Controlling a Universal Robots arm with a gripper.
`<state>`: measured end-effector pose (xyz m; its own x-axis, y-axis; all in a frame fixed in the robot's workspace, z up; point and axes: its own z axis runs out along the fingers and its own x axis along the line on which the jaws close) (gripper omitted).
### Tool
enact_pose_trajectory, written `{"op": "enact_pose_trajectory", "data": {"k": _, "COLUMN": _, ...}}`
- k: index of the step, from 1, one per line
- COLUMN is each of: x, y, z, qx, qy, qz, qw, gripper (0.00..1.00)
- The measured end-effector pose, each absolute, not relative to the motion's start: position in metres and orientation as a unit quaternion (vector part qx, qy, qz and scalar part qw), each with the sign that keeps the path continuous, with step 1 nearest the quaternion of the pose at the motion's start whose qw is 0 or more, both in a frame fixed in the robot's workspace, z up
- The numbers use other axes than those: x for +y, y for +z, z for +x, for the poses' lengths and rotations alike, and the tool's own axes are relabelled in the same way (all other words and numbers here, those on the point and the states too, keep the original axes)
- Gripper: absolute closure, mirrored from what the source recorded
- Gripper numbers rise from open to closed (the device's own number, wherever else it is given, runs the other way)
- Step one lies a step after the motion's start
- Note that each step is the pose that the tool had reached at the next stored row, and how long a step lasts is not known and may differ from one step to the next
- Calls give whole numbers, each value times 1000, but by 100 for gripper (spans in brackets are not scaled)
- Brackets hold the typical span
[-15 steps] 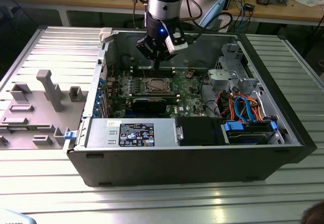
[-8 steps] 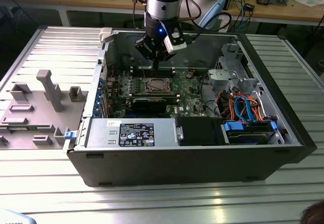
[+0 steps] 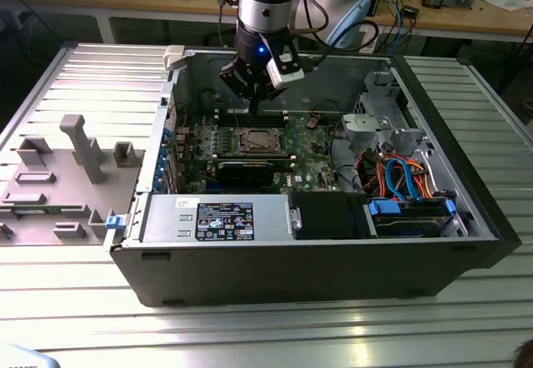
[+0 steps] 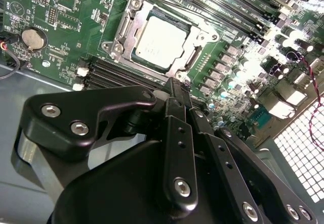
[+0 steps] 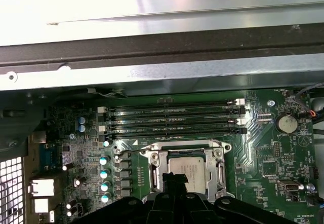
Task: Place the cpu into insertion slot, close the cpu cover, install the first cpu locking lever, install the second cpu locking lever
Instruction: 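Install the first cpu locking lever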
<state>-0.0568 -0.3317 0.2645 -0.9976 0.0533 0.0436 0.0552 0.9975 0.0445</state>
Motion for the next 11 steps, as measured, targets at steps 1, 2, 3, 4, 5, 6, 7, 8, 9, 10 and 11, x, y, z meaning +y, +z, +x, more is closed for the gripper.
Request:
{"op": "enact_pose_trajectory", "data": {"k": 1, "x": -332, "y": 265, "z": -57, "qx": -999, "qy": -23, "qz": -27, "qw": 21, "gripper": 89}}
{"op": "enact_pose_trajectory", "data": {"k": 2, "x": -332, "y": 265, "z": -57, "qx": -999, "qy": -23, "qz": -27, "qw": 21, "gripper": 89}}
{"op": "enact_pose_trajectory", "data": {"k": 3, "x": -332, "y": 265, "z": -57, "qx": -999, "qy": -23, "qz": -27, "qw": 21, "gripper": 89}}
{"op": "enact_pose_trajectory", "data": {"k": 4, "x": -332, "y": 265, "z": -57, "qx": -999, "qy": -23, "qz": -27, "qw": 21, "gripper": 89}}
{"op": "enact_pose_trajectory", "data": {"k": 5, "x": -332, "y": 265, "z": -57, "qx": -999, "qy": -23, "qz": -27, "qw": 21, "gripper": 89}}
{"op": "enact_pose_trajectory", "data": {"k": 6, "x": -332, "y": 265, "z": -57, "qx": -999, "qy": -23, "qz": -27, "qw": 21, "gripper": 89}}
{"op": "enact_pose_trajectory", "data": {"k": 7, "x": -332, "y": 265, "z": -57, "qx": -999, "qy": -23, "qz": -27, "qw": 21, "gripper": 89}}
{"op": "enact_pose_trajectory", "data": {"k": 8, "x": -332, "y": 265, "z": -57, "qx": -999, "qy": -23, "qz": -27, "qw": 21, "gripper": 89}}
{"op": "enact_pose_trajectory", "data": {"k": 9, "x": -332, "y": 265, "z": -57, "qx": -999, "qy": -23, "qz": -27, "qw": 21, "gripper": 89}}
{"op": "enact_pose_trajectory", "data": {"k": 10, "x": -332, "y": 265, "z": -58, "qx": -999, "qy": -23, "qz": -27, "qw": 21, "gripper": 89}}
{"op": "enact_pose_trajectory", "data": {"k": 11, "x": -332, "y": 265, "z": -58, "qx": -999, "qy": -23, "qz": -27, "qw": 21, "gripper": 89}}
